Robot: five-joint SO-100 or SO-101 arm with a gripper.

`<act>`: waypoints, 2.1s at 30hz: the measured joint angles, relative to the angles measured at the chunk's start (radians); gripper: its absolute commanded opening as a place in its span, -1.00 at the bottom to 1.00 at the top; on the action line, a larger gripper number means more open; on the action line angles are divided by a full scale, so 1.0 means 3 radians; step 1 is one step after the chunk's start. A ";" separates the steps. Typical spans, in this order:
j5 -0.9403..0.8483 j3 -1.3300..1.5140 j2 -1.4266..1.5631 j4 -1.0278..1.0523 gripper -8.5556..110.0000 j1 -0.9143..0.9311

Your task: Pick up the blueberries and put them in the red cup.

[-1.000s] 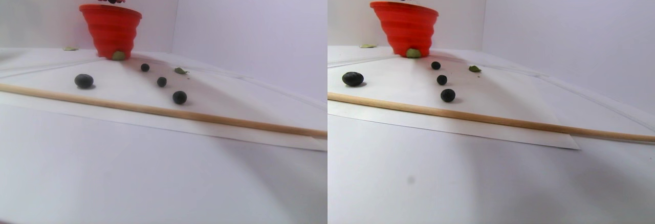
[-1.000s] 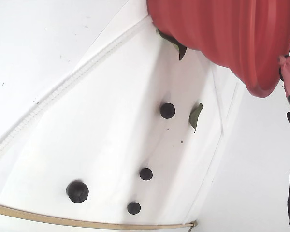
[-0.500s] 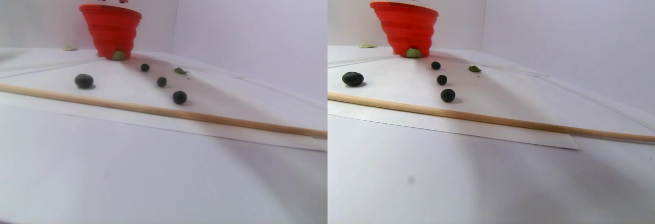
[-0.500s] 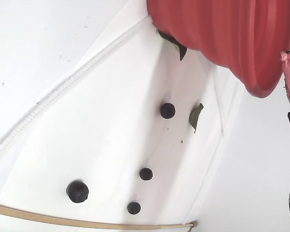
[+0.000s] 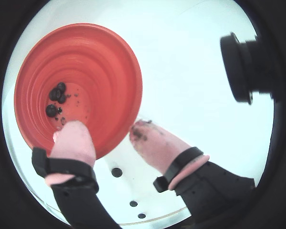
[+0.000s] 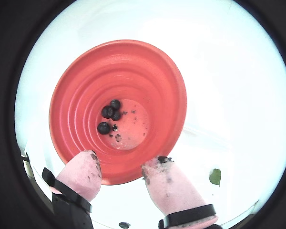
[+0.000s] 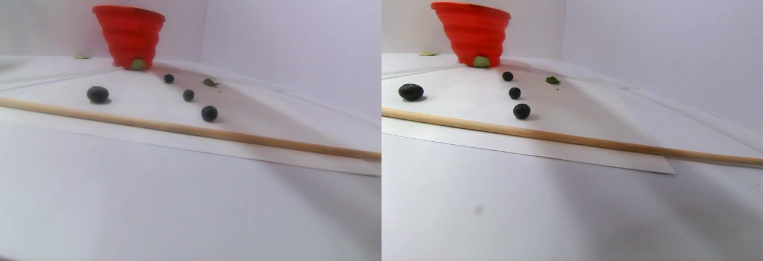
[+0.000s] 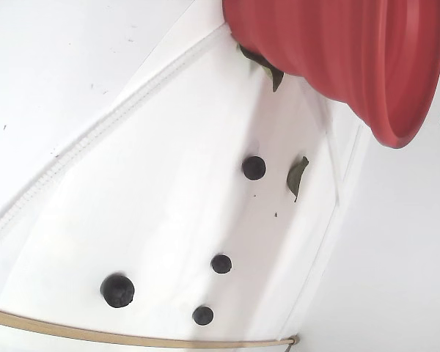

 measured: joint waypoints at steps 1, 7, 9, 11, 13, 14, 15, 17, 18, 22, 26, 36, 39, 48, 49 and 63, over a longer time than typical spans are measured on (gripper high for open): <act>-0.0005 0.0000 0.0041 0.0036 -0.57 0.0020; -0.0015 0.0000 0.0230 0.0112 -0.57 0.0169; -0.0015 0.0000 0.0286 0.0148 -0.57 0.0220; -0.0015 0.0031 0.0337 0.0164 -0.57 0.0261; -0.0010 0.0072 0.0373 0.0205 -0.57 0.0317; -0.0010 0.0087 0.0378 0.0215 -0.58 0.0343; -0.0010 0.0097 0.0378 0.0215 -0.58 0.0373; -0.0010 0.0112 0.0378 0.0215 -0.58 0.0440; -0.0010 0.0112 0.0378 0.0215 -0.58 0.0470; -0.0010 0.0138 0.0378 0.0215 -0.58 0.0608; 0.0031 0.0220 0.0378 0.0215 -0.58 0.0721; 0.0097 0.0445 0.0230 0.0159 -0.58 0.0854; 0.0097 0.0532 0.0159 0.0092 -0.58 0.0864; 0.0164 0.0629 -0.0051 0.0000 -0.58 0.0864; 0.0169 0.0644 -0.0072 -0.0015 -0.58 0.0864; 0.0317 0.0787 -0.0312 -0.0159 -0.57 0.0864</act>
